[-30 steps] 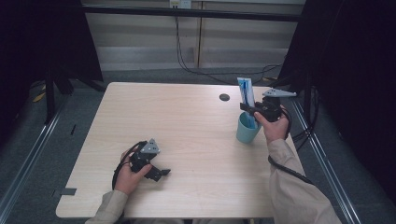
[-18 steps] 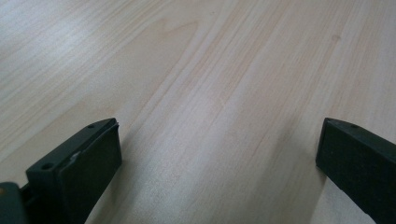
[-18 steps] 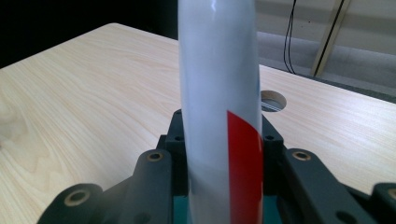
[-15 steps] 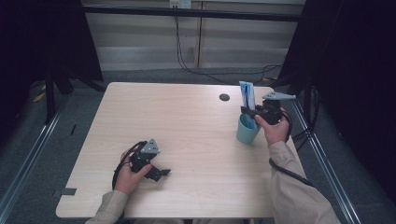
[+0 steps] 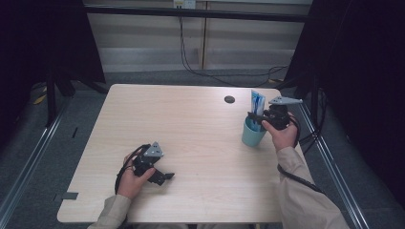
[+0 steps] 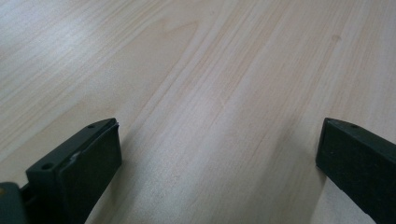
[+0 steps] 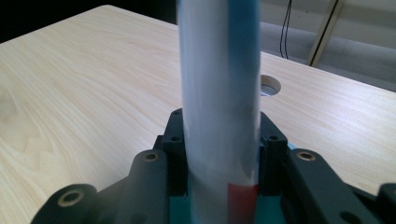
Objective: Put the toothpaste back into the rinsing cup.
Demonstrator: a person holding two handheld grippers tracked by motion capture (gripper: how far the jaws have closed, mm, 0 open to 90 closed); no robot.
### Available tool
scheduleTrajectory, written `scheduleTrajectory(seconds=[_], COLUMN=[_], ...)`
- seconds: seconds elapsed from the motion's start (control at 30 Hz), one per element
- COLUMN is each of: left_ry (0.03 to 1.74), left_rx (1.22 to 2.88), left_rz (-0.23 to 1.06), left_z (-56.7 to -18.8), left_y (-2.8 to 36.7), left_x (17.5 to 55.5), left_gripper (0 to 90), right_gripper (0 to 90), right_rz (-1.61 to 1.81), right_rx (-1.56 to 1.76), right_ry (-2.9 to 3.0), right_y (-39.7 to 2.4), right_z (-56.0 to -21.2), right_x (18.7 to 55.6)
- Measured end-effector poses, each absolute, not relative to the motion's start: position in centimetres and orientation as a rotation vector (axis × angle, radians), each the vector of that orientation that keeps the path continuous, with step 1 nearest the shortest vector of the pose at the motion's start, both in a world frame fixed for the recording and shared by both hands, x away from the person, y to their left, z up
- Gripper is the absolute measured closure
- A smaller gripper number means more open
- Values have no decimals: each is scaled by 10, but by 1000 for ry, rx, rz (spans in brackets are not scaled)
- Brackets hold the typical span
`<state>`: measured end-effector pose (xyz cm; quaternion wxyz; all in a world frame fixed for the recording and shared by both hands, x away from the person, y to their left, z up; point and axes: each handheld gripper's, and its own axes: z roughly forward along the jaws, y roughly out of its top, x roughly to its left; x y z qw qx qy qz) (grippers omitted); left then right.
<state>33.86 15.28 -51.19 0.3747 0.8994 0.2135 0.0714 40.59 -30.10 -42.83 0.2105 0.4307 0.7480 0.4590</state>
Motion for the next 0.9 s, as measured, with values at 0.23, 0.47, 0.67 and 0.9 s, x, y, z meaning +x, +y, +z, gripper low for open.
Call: scheduleTrajectory(seconds=[0.23,0.47,0.67,0.9], left_ry=[547,547,546,546], left_rx=[2303,2303,2303,2303], left_rz=[183,184,184,184], left_z=[-512,-512,-512,-512], left_y=[153,153,153,153], left_x=[339,338,338,338], left_gripper=[0,0,0,0], right_gripper=[615,573,552,539], right_rz=[1282,1302,1293,1294], right_rx=[1202,1197,1186,1190], right_ry=[2070,2055,2072,2071], right_y=[-304,-303,-301,-301], right_z=[-427,-421,-421,-421], right_x=[404,404,403,402])
